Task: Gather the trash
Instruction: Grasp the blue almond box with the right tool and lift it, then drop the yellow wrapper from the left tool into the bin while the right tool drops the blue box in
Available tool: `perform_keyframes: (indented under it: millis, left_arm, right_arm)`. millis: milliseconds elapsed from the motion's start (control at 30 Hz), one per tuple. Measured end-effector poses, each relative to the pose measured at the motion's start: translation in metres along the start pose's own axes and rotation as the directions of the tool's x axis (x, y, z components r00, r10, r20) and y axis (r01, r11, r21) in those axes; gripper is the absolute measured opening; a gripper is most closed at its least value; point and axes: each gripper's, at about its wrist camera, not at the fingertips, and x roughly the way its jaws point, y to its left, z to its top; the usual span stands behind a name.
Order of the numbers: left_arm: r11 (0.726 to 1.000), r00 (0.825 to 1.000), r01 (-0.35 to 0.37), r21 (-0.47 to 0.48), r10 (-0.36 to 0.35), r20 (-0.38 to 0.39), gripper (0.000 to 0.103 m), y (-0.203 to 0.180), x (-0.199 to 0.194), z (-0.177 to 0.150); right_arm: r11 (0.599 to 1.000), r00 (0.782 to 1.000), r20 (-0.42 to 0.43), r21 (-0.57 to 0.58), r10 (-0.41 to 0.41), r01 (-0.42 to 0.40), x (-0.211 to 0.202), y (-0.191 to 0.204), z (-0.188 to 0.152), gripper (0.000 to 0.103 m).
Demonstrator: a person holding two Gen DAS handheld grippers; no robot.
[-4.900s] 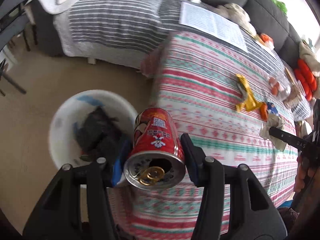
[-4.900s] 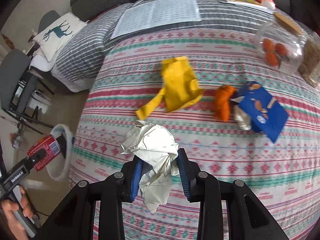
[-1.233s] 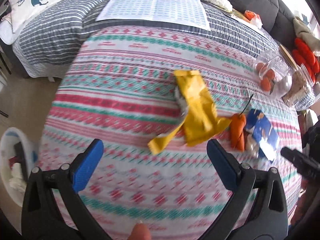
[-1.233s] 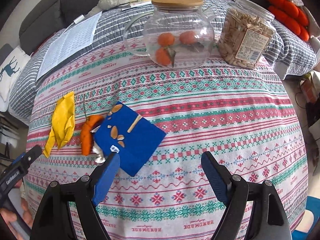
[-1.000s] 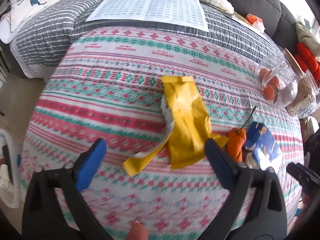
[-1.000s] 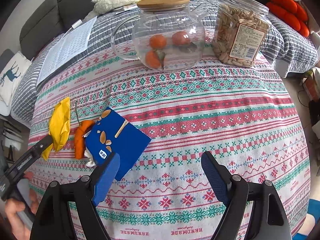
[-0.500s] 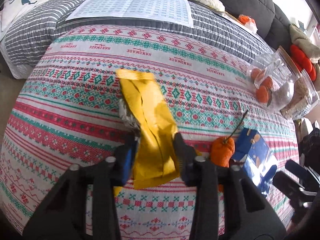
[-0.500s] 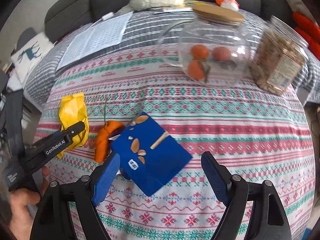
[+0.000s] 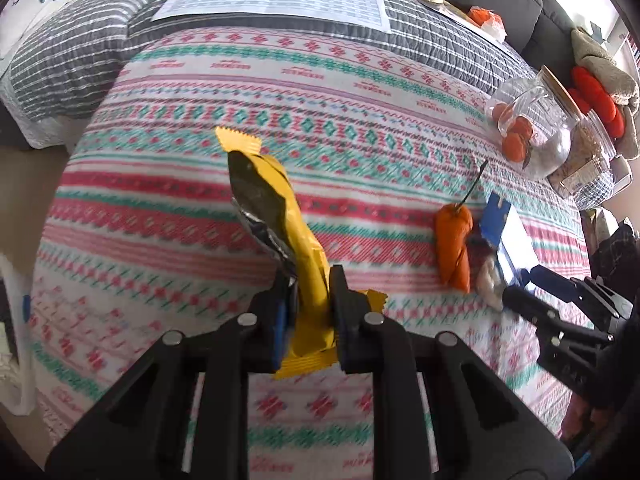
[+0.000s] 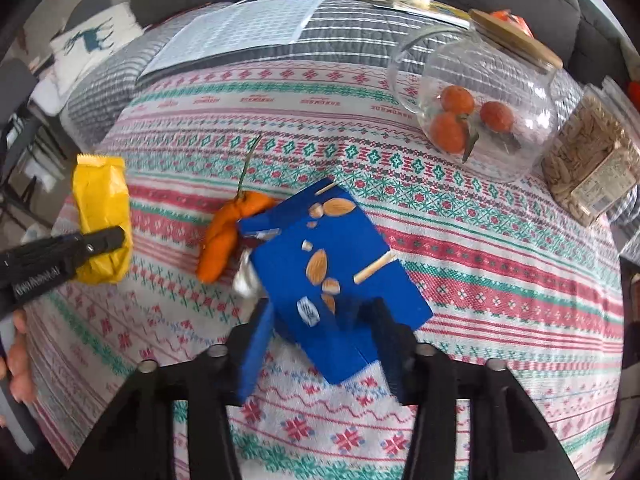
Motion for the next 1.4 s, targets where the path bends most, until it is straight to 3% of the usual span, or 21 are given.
perform_keyframes:
  millis: [233,300,333,467,633,800,900,967,1000,1100,1200,1400]
  left_arm:
    - [0.999,1.0,0.009,-0.032,-0.009,-0.014,0.021,0.024,-0.026,-0.012]
    - [1.0,1.0,0.002,-0.03,-0.002,-0.005,0.021,0.029,-0.033,-0.014]
    - [1.0,1.0,-0.002,-0.027,0.002,0.0,0.021,0.03,-0.036,-0.015]
    - [1.0,1.0,-0.02,-0.02,0.02,0.01,0.021,0.037,-0.045,-0.019]
    - [1.0,1.0,0.0,-0.008,0.0,0.008,0.021,0.045,-0.055,-0.02]
    - [1.0,1.0,-0.011,0.026,0.01,0.016,0.021,0.051,-0.06,-0.019]
    - [0.999,1.0,-0.017,0.031,0.017,0.01,0.021,0.056,-0.061,-0.02]
    - [0.999,1.0,-0.019,0.028,0.019,0.007,0.021,0.06,-0.061,-0.02]
    - [0.999,1.0,-0.019,0.027,0.019,0.006,0.021,0.061,-0.061,-0.021]
    - [1.0,1.0,-0.017,0.027,0.017,0.003,0.021,0.061,-0.062,-0.022]
    - [1.0,1.0,-0.008,0.02,0.008,0.003,0.021,0.06,-0.066,-0.023]
    - [1.0,0.999,-0.007,0.028,0.007,0.033,0.021,0.057,-0.085,-0.029]
  right_arm:
    - [0.998,0.999,-0.035,0.068,-0.001,0.003,-0.013,-0.023,-0.023,0.041]
    - [0.995,0.999,-0.027,0.103,0.02,-0.017,-0.018,-0.03,-0.027,0.058]
    - [0.993,1.0,-0.014,0.117,0.02,-0.018,-0.022,-0.033,-0.028,0.073]
    - [0.995,0.999,0.02,0.1,-0.025,0.023,-0.033,-0.034,-0.026,0.085]
    - [0.975,0.987,-0.048,-0.167,-0.154,0.144,-0.017,-0.015,-0.006,0.085]
    - [0.945,0.987,-0.074,-0.307,-0.142,0.113,0.012,-0.002,0.012,0.085]
    - [0.959,0.993,-0.084,-0.279,-0.083,0.056,0.025,-0.006,0.019,0.083]
    - [0.969,0.996,-0.088,-0.246,-0.02,-0.002,0.03,-0.008,0.02,0.073]
    - [0.973,0.996,-0.084,-0.227,0.01,-0.029,0.029,-0.009,0.019,0.073]
    - [0.976,0.996,-0.086,-0.209,0.039,-0.056,0.024,-0.009,0.013,0.069]
    - [0.982,0.994,-0.095,-0.173,0.062,-0.078,0.008,-0.014,0.0,0.066]
    - [0.992,0.988,-0.089,0.006,0.126,-0.126,-0.042,-0.023,-0.032,0.063]
